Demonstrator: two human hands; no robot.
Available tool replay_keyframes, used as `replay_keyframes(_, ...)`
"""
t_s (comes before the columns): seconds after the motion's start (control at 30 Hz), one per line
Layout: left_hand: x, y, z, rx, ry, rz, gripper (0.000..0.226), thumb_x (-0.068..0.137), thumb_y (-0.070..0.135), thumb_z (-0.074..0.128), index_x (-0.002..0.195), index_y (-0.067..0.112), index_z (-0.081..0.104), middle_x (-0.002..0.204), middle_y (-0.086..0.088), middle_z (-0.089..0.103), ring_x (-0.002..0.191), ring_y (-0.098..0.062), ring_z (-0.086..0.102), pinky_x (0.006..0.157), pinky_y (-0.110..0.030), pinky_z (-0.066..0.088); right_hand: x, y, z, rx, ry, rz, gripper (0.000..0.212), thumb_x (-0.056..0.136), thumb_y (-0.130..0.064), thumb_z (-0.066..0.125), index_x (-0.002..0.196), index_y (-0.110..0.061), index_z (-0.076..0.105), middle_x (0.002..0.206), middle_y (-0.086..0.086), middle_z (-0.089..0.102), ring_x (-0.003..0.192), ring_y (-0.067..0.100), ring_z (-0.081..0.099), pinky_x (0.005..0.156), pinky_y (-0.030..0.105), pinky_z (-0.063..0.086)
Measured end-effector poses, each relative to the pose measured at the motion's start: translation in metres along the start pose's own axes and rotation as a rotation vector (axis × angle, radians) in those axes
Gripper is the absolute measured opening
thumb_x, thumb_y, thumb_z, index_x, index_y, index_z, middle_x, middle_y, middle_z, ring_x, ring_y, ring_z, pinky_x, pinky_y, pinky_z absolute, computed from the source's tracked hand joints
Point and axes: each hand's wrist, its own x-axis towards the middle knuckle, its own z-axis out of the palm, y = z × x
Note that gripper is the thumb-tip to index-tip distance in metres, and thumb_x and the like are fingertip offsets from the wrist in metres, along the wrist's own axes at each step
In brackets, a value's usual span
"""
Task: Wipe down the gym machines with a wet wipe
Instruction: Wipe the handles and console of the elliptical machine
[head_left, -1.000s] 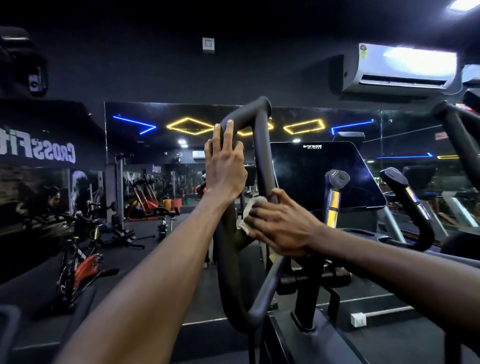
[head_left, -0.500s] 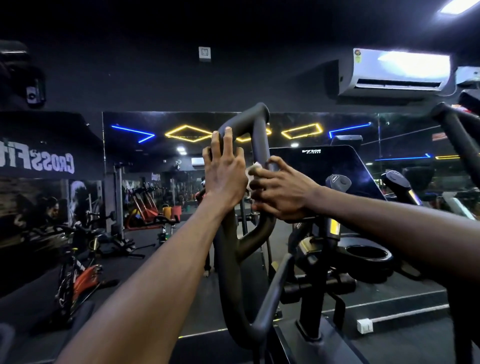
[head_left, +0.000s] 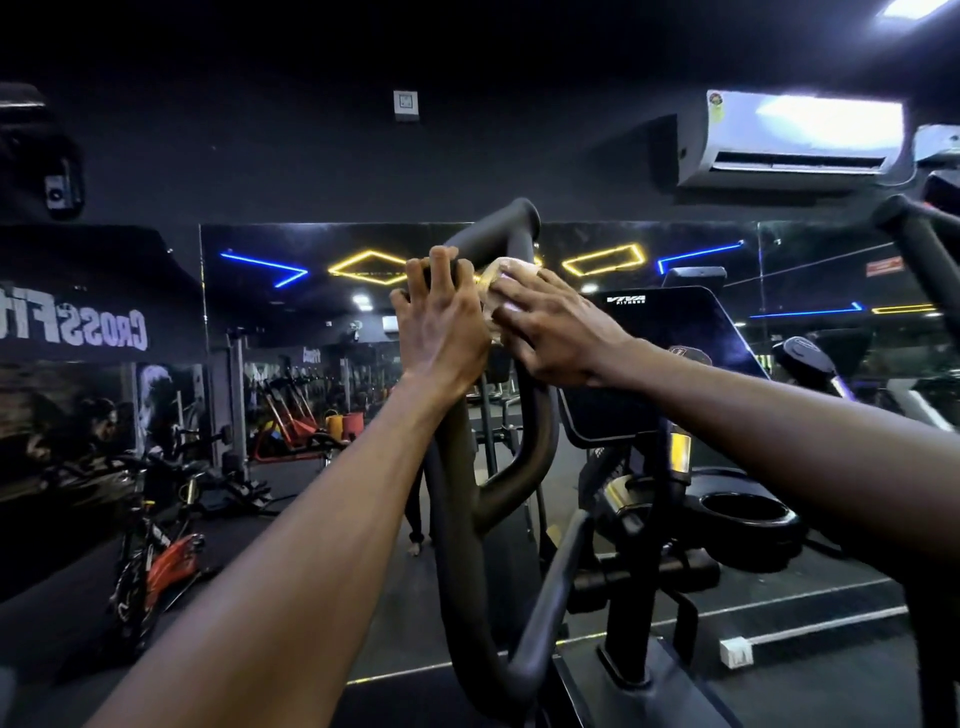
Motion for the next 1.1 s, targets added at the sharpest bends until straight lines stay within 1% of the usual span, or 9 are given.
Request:
replay_keyframes(0.17, -0.002, -0.002, 0.004, -0.009, 0.036, 0.005, 0.019, 0.086, 0.018, 0.049, 0.102, 0.012, 0.055, 0.128, -0.012, 0.041, 0.11, -0.024, 0.03, 0.078, -0.045, 0.045, 0.013, 0.001, -0.006, 0.088, 0.075, 0.15, 0.051, 0.098, -0.03, 0.033, 0.131, 0.001, 0.058, 0.143, 0.016, 0.05, 0.143, 0.033, 0.036, 0.112, 0.049, 0.04)
replay_keyframes(0.33, -0.004, -0.002, 0.003, -0.071, 0.084, -0.03, 0.022, 0.083, 0.009, 0.055, 0.105, 0.01, 0.057, 0.123, -0.014, 0.048, 0.105, -0.022, 0.031, 0.074, -0.038, 0.038, 0.011, -0.024, 0.013, 0.125, 0.164, 0.278, 0.044, 0.096, -0.006, 0.048, 0.137, 0.008, 0.051, 0.145, 0.023, 0.049, 0.143, 0.039, 0.036, 0.114, 0.05, 0.037)
replay_keyframes(0.4, -0.004, -0.001, 0.001, -0.081, 0.087, -0.043, 0.028, 0.081, 0.005, 0.056, 0.109, 0.008, 0.057, 0.122, -0.015, 0.049, 0.104, -0.022, 0.032, 0.075, -0.04, 0.041, 0.022, -0.021, 0.008, 0.157, 0.259, 0.327, 0.04, 0.095, -0.005, 0.043, 0.131, 0.005, 0.057, 0.136, 0.02, 0.056, 0.134, 0.037, 0.047, 0.108, 0.047, 0.045)
replay_keyframes(0.47, -0.004, 0.0, -0.001, -0.096, 0.082, -0.061, 0.034, 0.08, 0.003, 0.054, 0.113, 0.008, 0.057, 0.122, -0.014, 0.049, 0.105, -0.024, 0.037, 0.077, -0.041, 0.043, 0.032, -0.021, 0.0, 0.225, 0.365, 0.401, 0.041, 0.096, -0.014, 0.033, 0.117, -0.003, 0.065, 0.118, 0.014, 0.065, 0.112, 0.031, 0.061, 0.09, 0.04, 0.053)
replay_keyframes(0.57, -0.005, 0.001, 0.0, -0.144, 0.107, -0.093, 0.033, 0.078, -0.001, 0.051, 0.11, 0.007, 0.056, 0.115, -0.013, 0.05, 0.099, -0.025, 0.045, 0.072, -0.039, 0.043, 0.037, -0.009, -0.007, 0.257, 0.592, 0.673, 0.021, 0.094, -0.014, 0.049, 0.09, -0.012, 0.07, 0.091, 0.01, 0.07, 0.087, 0.031, 0.063, 0.07, 0.029, 0.038)
replay_keyframes(0.67, -0.002, -0.001, 0.002, -0.188, 0.158, -0.156, 0.028, 0.083, 0.002, 0.046, 0.11, 0.006, 0.055, 0.112, -0.014, 0.052, 0.095, -0.024, 0.047, 0.07, -0.035, 0.044, 0.052, 0.017, -0.018, 0.325, 0.668, 0.958, 0.02, 0.093, -0.022, 0.058, 0.098, -0.018, 0.076, 0.108, 0.011, 0.062, 0.104, 0.034, 0.052, 0.085, 0.033, 0.035)
replay_keyframes(0.83, -0.004, -0.002, 0.001, -0.301, 0.2, -0.231, 0.03, 0.088, 0.011, 0.034, 0.111, 0.007, 0.054, 0.113, -0.013, 0.051, 0.095, -0.021, 0.046, 0.073, -0.03, 0.038, 0.068, 0.008, -0.004, 0.421, 0.503, 0.723, 0.03, 0.089, -0.006, 0.051, 0.111, -0.009, 0.072, 0.106, 0.021, 0.058, 0.096, 0.038, 0.058, 0.083, 0.034, 0.044)
replay_keyframes(0.97, -0.004, -0.004, 0.003, -0.371, 0.205, -0.296, 0.025, 0.087, 0.003, 0.045, 0.11, 0.006, 0.054, 0.111, -0.012, 0.05, 0.095, -0.019, 0.044, 0.077, -0.032, 0.043, 0.062, 0.001, -0.006, 0.314, 0.467, 0.515, 0.026, 0.08, -0.008, 0.052, 0.096, -0.007, 0.072, 0.094, 0.021, 0.064, 0.087, 0.038, 0.057, 0.08, 0.038, 0.048)
replay_keyframes(1.1, -0.004, -0.003, 0.004, -0.397, 0.196, -0.3, 0.026, 0.088, 0.002, 0.046, 0.112, 0.007, 0.053, 0.113, -0.012, 0.049, 0.096, -0.017, 0.044, 0.077, -0.033, 0.047, 0.073, 0.017, -0.023, 0.351, 0.379, 0.713, 0.023, 0.086, -0.008, 0.05, 0.096, -0.009, 0.071, 0.098, 0.02, 0.06, 0.095, 0.039, 0.059, 0.075, 0.033, 0.039)
